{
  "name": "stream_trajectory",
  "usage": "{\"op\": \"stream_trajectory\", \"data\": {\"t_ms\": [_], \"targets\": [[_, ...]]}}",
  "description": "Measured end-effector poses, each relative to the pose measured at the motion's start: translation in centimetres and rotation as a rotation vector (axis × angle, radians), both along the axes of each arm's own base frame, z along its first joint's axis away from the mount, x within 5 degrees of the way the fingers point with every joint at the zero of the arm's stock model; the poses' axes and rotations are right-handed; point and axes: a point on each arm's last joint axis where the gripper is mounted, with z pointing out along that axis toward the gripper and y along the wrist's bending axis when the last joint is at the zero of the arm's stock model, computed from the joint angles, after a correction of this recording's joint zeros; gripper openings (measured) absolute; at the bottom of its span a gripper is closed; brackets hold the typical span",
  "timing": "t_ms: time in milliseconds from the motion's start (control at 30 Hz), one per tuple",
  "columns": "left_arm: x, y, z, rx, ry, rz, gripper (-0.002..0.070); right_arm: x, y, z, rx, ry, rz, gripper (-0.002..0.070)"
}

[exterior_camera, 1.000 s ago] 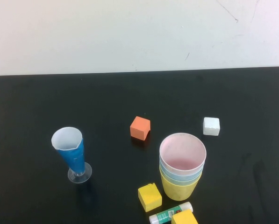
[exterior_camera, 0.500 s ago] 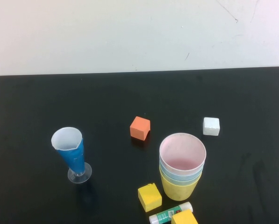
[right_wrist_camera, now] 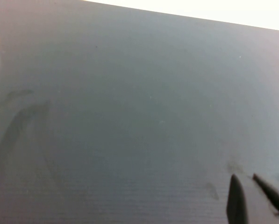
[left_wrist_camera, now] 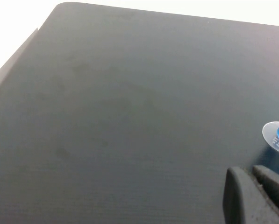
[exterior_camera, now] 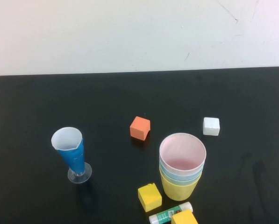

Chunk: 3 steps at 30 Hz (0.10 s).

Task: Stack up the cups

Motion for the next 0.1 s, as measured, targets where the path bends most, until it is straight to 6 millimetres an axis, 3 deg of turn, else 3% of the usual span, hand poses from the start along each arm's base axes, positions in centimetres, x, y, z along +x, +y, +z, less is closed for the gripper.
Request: {"op": "stream_trajectory", "data": {"t_ms": [100], "targets": [[0.0, 0.0, 0.0, 0.0, 0.0, 0.0, -0.0001, 0.0, 0.0, 0.0, 0.0, 0.0, 0.0, 0.0011]]}}
